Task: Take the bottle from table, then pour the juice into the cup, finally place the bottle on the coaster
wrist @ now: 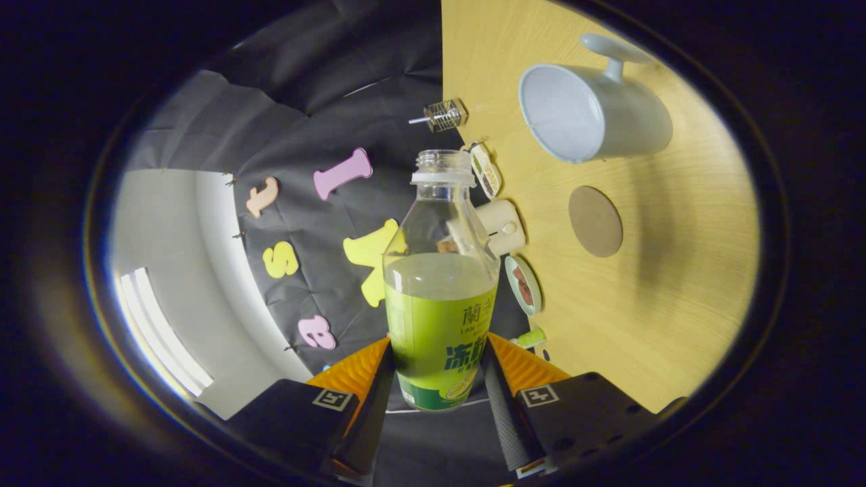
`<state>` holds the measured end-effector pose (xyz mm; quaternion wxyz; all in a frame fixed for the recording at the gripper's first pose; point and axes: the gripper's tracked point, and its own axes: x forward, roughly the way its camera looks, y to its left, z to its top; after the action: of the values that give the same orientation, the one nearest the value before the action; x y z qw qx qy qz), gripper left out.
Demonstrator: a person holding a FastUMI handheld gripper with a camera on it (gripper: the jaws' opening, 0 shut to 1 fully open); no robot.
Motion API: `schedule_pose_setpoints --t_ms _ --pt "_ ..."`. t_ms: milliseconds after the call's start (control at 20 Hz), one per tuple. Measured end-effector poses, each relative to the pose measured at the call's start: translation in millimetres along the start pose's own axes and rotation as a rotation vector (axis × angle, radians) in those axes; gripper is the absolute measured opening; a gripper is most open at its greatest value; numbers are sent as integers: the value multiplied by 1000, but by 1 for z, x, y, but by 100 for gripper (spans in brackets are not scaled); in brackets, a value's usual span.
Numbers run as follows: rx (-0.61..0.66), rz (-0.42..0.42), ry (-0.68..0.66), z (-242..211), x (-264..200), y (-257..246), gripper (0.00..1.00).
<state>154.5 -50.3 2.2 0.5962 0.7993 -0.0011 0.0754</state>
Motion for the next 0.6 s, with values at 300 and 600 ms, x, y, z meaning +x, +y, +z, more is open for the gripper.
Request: schedule_pose_setpoints --t_ms 300,600 --pt "16 1 0 1 1 2 75" --pt "39 1 -3 2 0 4 75"
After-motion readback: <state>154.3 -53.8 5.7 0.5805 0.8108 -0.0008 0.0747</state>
